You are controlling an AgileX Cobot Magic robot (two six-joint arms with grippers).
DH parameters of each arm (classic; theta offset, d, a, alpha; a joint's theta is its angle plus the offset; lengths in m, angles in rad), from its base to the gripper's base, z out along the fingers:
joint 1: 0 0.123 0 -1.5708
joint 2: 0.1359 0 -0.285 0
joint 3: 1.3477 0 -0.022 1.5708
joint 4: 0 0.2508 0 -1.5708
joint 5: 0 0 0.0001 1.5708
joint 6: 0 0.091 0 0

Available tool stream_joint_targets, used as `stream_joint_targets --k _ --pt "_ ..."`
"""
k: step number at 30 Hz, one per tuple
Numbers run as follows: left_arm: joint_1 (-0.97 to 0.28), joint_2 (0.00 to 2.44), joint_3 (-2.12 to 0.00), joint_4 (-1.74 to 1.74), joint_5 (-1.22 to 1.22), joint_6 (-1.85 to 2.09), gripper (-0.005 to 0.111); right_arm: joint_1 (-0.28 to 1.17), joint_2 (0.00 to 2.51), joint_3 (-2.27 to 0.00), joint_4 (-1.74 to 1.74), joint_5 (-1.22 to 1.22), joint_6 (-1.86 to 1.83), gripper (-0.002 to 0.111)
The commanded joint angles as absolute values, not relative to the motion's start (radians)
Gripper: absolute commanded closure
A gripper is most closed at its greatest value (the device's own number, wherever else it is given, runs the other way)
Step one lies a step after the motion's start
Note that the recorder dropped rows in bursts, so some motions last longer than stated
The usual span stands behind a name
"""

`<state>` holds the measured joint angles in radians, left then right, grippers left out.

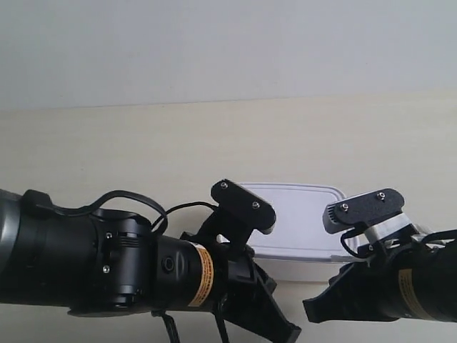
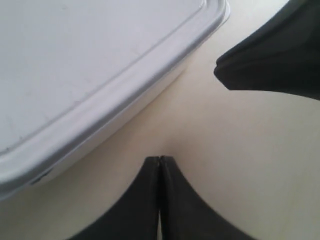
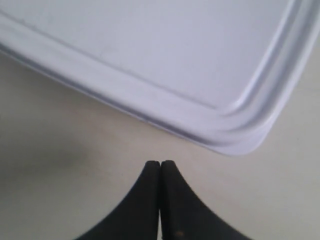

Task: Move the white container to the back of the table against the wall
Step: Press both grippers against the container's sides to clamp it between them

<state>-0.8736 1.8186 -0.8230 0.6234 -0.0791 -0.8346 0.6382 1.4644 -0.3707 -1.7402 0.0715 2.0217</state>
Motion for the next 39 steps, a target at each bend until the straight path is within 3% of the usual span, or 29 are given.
stream_joint_targets --k 1,39 --pt "-0.851 1.861 -0.859 0.625 -0.041 -0.825 0.107 0.641 1.467 -0.397 -1.744 0.083 2.025 0.108" --pt "-0.695 1.896 -0.907 0.625 -0.11 -0.802 0.107 0.641 1.585 -0.508 -1.744 0.259 2.015 0.108"
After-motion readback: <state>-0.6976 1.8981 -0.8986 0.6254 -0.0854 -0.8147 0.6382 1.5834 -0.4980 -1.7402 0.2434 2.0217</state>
